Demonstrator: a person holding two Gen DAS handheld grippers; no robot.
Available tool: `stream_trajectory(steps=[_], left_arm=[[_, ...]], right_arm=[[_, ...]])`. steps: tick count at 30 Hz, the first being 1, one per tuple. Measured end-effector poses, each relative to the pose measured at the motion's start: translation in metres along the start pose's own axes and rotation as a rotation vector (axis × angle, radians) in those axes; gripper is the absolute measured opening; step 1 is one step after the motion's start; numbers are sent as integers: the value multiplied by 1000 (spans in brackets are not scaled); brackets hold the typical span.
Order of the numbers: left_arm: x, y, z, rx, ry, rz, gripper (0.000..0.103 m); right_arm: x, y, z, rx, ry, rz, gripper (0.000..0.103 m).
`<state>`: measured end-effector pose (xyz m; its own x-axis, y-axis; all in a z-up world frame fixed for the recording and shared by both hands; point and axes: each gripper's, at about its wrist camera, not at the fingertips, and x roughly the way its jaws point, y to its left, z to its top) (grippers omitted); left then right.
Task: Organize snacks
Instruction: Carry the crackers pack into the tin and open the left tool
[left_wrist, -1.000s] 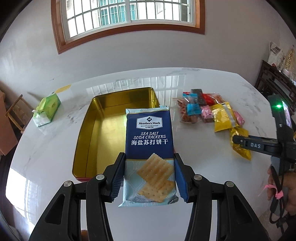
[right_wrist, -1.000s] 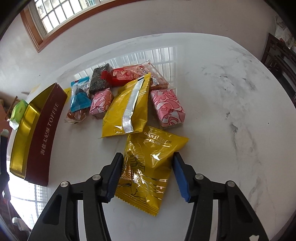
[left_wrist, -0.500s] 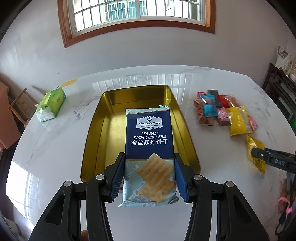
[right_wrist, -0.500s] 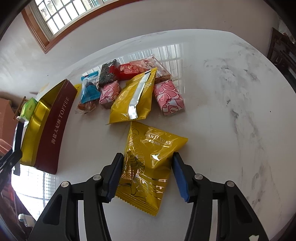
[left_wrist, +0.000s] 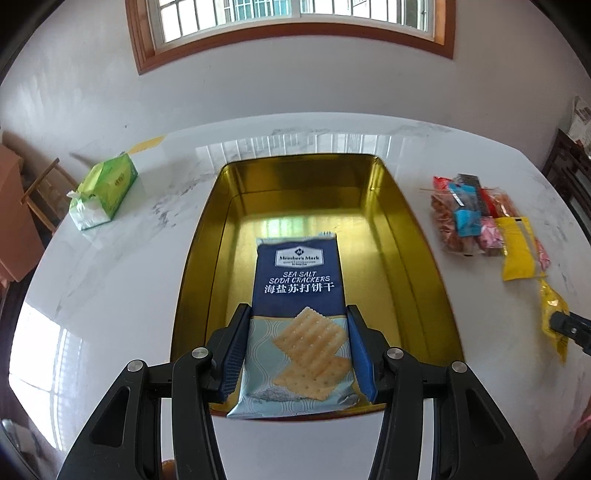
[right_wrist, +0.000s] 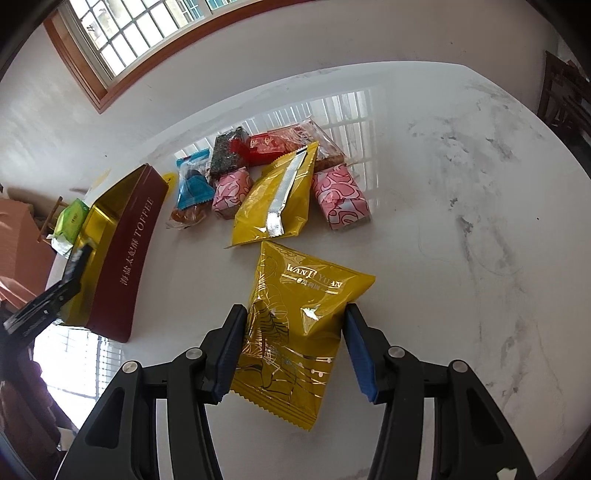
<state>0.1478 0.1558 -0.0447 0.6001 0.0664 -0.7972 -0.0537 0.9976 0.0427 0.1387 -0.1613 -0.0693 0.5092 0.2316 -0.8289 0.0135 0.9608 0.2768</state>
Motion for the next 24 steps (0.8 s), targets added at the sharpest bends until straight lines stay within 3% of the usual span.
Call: stream_trajectory(steps=[15, 17, 19, 24], left_arm=[[27, 13, 1, -30, 45, 39, 52], [29, 17, 0, -39, 48, 42, 58], [28, 22, 1, -57, 40, 43, 73], [17, 30, -1, -105, -3, -1, 74]], right_arm=[[-2, 2, -2, -9, -1, 25, 50], [-1, 2, -2, -12, 0, 27, 50], [-1, 2, -2, -13, 0, 28, 50], [0, 2, -4, -18, 2, 29, 50]])
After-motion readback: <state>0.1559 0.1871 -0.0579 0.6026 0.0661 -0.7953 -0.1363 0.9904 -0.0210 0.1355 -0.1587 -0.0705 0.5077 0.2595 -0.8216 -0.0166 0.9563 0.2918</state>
